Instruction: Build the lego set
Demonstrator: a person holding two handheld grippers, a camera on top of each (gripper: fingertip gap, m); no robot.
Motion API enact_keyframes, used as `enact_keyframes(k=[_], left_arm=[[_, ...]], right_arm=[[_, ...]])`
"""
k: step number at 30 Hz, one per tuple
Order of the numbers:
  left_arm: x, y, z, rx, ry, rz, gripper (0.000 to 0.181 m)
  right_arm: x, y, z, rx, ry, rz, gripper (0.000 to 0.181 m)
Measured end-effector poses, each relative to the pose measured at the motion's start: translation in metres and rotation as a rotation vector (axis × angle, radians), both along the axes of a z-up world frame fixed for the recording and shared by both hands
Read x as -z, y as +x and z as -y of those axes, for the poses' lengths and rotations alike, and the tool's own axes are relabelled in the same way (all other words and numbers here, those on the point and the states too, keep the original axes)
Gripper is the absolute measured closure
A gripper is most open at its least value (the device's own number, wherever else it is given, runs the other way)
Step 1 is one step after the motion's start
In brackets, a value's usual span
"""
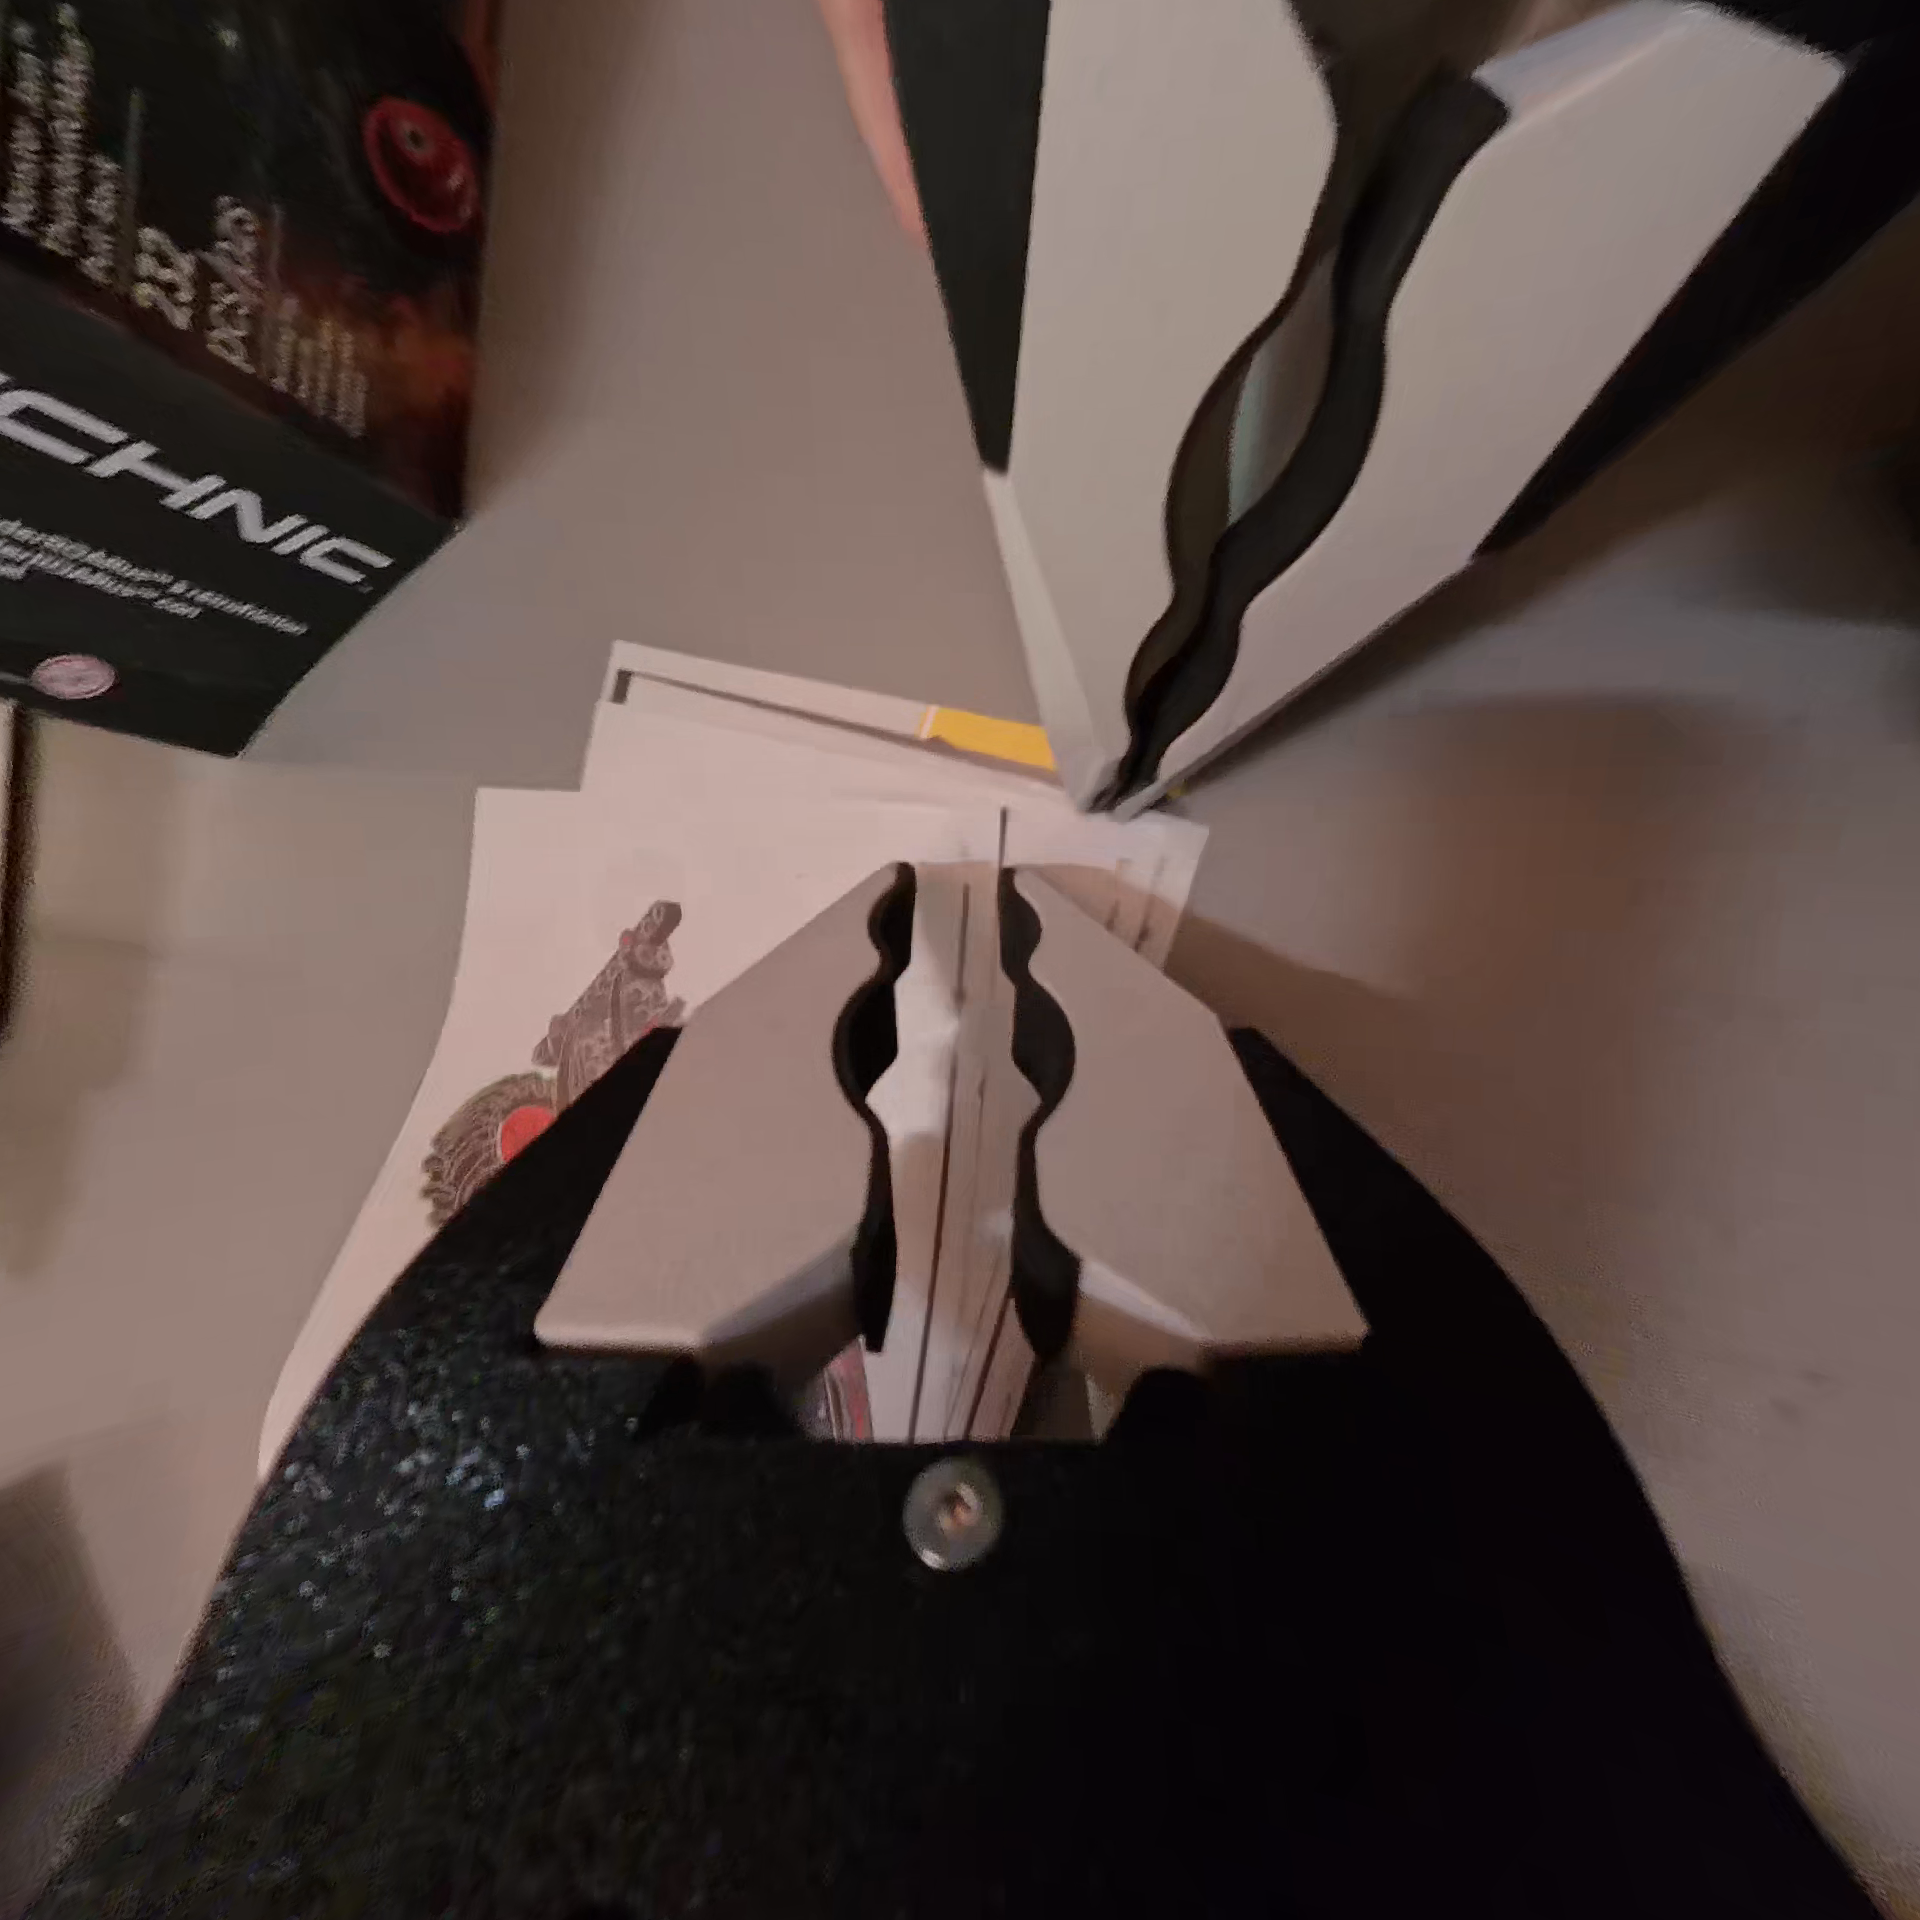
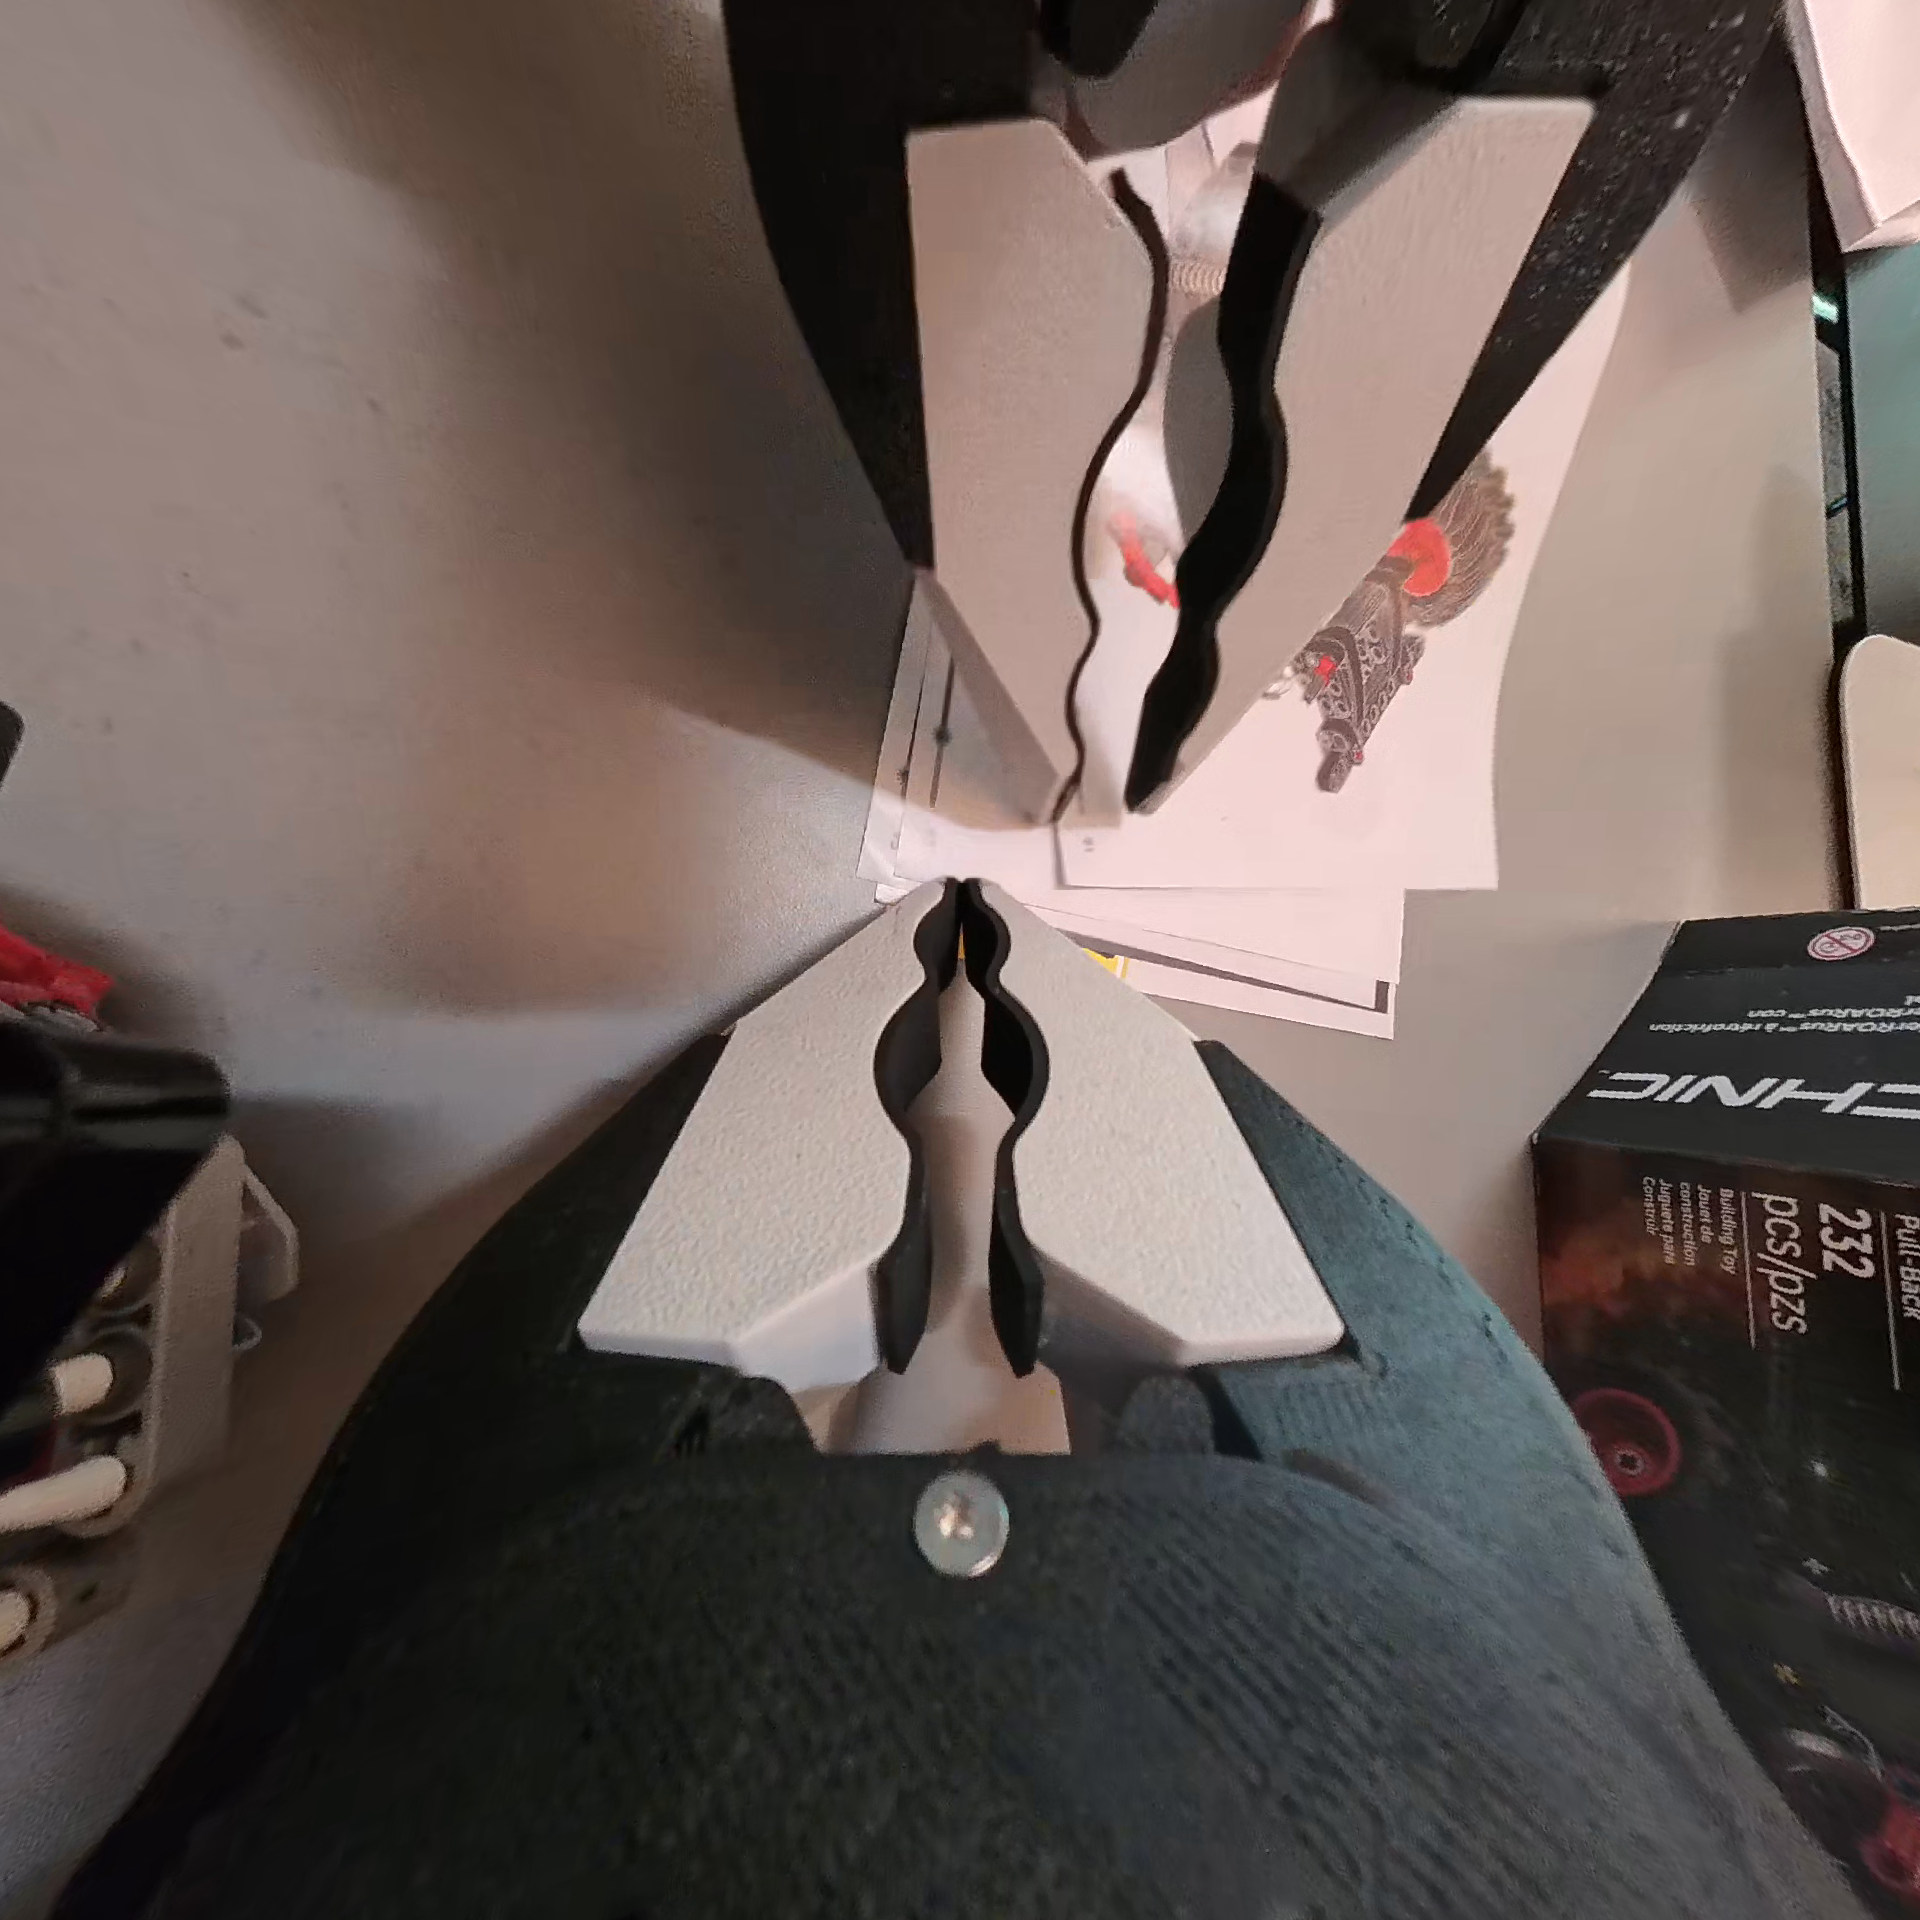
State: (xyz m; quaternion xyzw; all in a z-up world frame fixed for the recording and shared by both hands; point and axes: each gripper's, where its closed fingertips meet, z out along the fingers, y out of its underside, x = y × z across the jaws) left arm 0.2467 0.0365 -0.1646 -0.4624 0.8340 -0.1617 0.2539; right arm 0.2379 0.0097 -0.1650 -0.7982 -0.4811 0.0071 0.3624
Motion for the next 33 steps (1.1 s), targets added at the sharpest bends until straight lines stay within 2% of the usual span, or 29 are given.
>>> enact_keyframes(k=[5,9,11,13,14,17,19,22,28,29,30,33], left_arm=[[0.002,-0.002,-0.024,-0.069,0.095,0.029,0.181],[0.001,-0.004,-0.049,-0.166,0.101,0.056,0.18],[-0.002,-0.009,-0.072,-0.245,0.148,0.067,0.17],[0.0,-0.017,-0.085,-0.289,0.137,0.061,0.171],[0.0,-0.018,-0.087,-0.303,0.103,0.067,0.174],[0.001,-0.019,-0.088,-0.322,0.036,0.09,0.175],[0.001,-0.019,-0.088,-0.324,0.028,0.101,0.175],[0.0,-0.023,-0.098,-0.332,0.077,0.107,0.175],[-0.008,-0.063,-0.169,-0.5,0.251,0.102,0.172],[-0.012,-0.069,-0.179,-0.543,0.232,0.117,0.167],[-0.015,-0.082,-0.193,-0.616,0.235,0.108,0.172],[-0.019,-0.122,-0.223,-0.781,0.273,0.037,0.158]], right_arm=[[0.0,0.0,0.0,0.004,-0.001,-0.009,0.181],[0.0,0.0,0.0,0.012,-0.006,-0.017,0.181],[0.0,0.0,0.0,0.01,-0.01,-0.008,0.181],[-0.001,0.0,0.003,-0.043,-0.026,0.052,0.181],[-0.005,0.002,-0.004,-0.03,0.003,0.075,0.181],[-0.03,-0.011,-0.033,0.007,0.137,-0.077,0.181],[-0.005,-0.003,-0.034,-0.017,0.052,0.056,0.181],[-0.001,-0.006,-0.036,-0.039,0.07,0.087,0.181],[0.0,-0.003,-0.025,-0.04,0.065,0.091,0.181],[0.0,-0.002,-0.023,-0.039,0.06,0.099,0.181],[0.0,0.0,-0.021,-0.037,0.05,0.104,0.181],[0.0,0.006,-0.016,-0.023,0.044,0.097,0.181]])
